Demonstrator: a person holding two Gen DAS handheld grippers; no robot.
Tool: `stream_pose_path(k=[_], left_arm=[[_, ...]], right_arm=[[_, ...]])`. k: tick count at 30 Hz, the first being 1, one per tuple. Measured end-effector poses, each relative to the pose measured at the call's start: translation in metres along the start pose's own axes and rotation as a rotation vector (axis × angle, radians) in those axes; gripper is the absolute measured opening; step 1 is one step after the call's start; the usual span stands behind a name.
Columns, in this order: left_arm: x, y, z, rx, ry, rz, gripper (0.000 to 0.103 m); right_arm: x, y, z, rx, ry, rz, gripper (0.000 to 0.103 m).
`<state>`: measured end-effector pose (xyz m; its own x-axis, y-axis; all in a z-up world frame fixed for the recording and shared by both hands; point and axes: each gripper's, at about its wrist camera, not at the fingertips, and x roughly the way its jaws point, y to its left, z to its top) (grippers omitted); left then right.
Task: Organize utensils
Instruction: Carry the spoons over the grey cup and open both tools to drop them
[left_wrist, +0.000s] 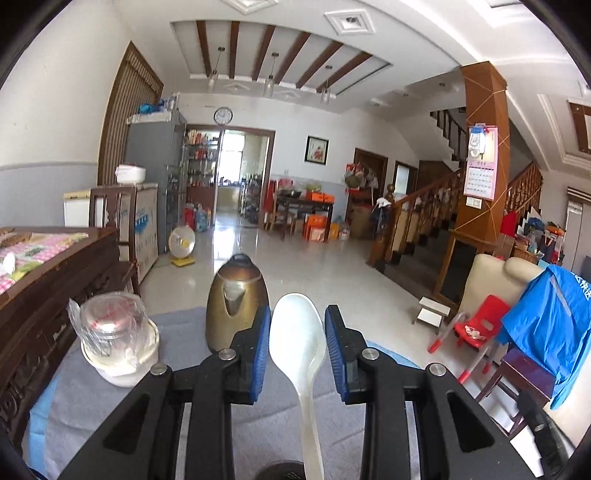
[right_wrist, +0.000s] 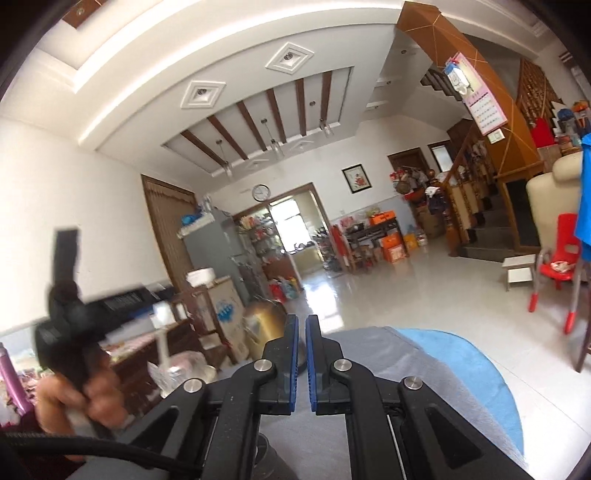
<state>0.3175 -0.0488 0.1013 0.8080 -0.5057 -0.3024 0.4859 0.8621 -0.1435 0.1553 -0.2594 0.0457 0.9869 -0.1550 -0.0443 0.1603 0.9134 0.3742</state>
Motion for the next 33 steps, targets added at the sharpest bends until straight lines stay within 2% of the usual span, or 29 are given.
stream_pose_path(k=[5, 7, 11, 15, 20, 23, 29, 33], left_arm=[[0.003, -0.007, -0.006, 0.000, 0.005, 0.053, 0.031], [0.003, -0.011, -0.012, -0.003, 0.000, 0.075, 0.031], [0.011, -0.026, -0.036, 0.076, -0.035, 0.179, 0.031], [0.026, -0.017, -0.054, 0.020, -0.030, 0.232, 0.031], [0.042, 0.001, -0.074, -0.073, 0.007, 0.257, 0.031], [0.045, 0.001, -0.081, -0.049, -0.002, 0.288, 0.032], [0.044, -0.005, -0.091, -0.018, 0.012, 0.291, 0.032], [0.033, -0.007, -0.093, -0.003, 0.007, 0.286, 0.044]], right_arm=[[-0.016, -0.004, 0.007, 0.015, -0.061, 0.008, 0.006], [-0.019, -0.009, 0.004, 0.021, -0.058, -0.005, 0.006], [-0.021, -0.025, -0.001, 0.046, -0.018, -0.043, 0.006], [-0.030, -0.039, -0.006, 0.008, -0.010, -0.095, 0.006], [-0.040, -0.062, -0.014, 0.003, 0.033, -0.150, 0.006], [-0.043, -0.074, -0.019, 0.016, 0.061, -0.169, 0.006], [-0.043, -0.079, -0.026, 0.021, 0.096, -0.173, 0.006], [-0.044, -0.076, -0.026, 0.015, 0.100, -0.164, 0.006]])
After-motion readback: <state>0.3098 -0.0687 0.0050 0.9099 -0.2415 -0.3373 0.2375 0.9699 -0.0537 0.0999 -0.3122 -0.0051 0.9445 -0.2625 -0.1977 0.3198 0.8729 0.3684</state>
